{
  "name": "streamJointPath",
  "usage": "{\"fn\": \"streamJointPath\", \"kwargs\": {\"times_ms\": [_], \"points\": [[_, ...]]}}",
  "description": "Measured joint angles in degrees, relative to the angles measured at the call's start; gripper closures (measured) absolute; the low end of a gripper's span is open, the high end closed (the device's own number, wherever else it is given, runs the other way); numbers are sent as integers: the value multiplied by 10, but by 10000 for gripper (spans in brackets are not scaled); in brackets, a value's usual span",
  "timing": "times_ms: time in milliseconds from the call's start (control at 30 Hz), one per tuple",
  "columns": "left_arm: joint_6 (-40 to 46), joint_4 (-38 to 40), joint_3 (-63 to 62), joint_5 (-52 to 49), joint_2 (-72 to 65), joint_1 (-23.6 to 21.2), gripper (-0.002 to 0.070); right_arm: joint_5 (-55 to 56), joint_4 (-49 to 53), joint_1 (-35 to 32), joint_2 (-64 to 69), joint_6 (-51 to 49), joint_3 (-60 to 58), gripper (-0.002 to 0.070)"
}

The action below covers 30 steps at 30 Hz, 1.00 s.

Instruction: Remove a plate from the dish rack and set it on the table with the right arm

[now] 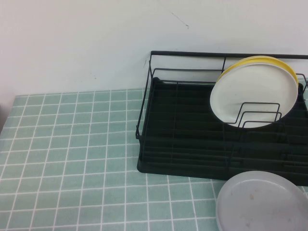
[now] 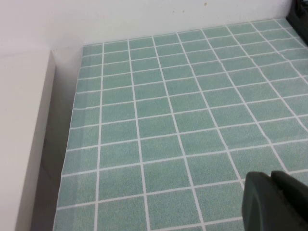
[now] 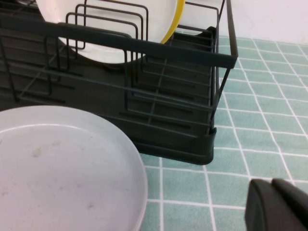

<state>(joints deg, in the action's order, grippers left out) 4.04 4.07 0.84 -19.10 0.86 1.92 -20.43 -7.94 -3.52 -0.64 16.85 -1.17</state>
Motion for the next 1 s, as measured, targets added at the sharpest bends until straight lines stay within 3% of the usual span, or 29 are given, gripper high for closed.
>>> {"fn": "streamJointPath", "kwargs": {"times_ms": [1000], "points": [[0,0,0,0,0,0,678,0,-6,0,0,0,0,678]]}}
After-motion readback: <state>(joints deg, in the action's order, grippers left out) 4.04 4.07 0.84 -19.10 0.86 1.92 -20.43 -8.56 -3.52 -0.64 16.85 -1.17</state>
